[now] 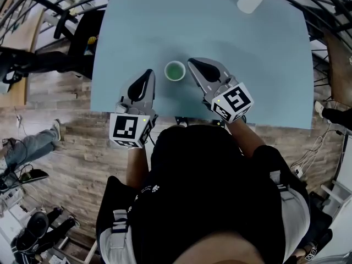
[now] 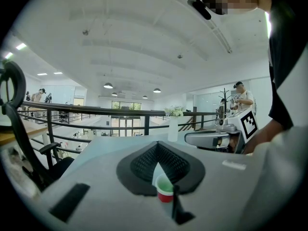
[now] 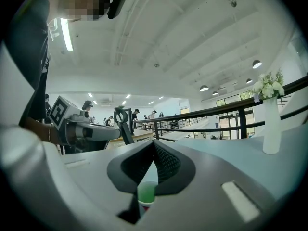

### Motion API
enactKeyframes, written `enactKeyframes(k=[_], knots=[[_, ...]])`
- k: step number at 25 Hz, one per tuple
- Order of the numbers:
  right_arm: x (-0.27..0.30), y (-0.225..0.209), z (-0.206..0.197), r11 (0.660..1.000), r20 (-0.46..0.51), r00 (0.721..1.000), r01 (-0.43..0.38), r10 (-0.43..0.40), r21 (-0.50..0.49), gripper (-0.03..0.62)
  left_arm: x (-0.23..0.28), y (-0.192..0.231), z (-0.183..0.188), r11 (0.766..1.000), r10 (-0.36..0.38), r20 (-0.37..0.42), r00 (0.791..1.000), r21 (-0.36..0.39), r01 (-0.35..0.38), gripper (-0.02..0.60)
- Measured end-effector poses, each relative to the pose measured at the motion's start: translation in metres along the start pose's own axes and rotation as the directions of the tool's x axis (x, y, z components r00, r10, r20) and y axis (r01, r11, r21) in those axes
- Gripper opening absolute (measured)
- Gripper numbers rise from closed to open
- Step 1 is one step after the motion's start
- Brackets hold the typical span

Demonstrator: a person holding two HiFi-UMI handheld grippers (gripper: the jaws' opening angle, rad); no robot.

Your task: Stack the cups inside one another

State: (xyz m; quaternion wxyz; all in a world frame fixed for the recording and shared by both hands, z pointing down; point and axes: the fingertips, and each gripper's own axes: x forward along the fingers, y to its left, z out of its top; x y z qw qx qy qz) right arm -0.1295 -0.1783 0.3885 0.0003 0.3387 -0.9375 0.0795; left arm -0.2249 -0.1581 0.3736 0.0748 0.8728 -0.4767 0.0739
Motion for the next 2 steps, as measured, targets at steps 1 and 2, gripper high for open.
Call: enactKeyframes(k=[1,2], knots=[[0.0007,0.0004,0.0004,1.000,0.001,1.000,0.000,0.000,0.000,0.006,-0.0008,0.0010,-0.0009,1.000,0.001,-0.002,1.000,0.000,-0.001,-0.009],[0.0015,0.0008,0.0008,1.000,0.003,1.000,0.000,0.000,0.000,0.006,-0.0016,0.0020,-0.0017,1.000,0.002,-0.005,1.000,0.000,-0.002,-0.009]])
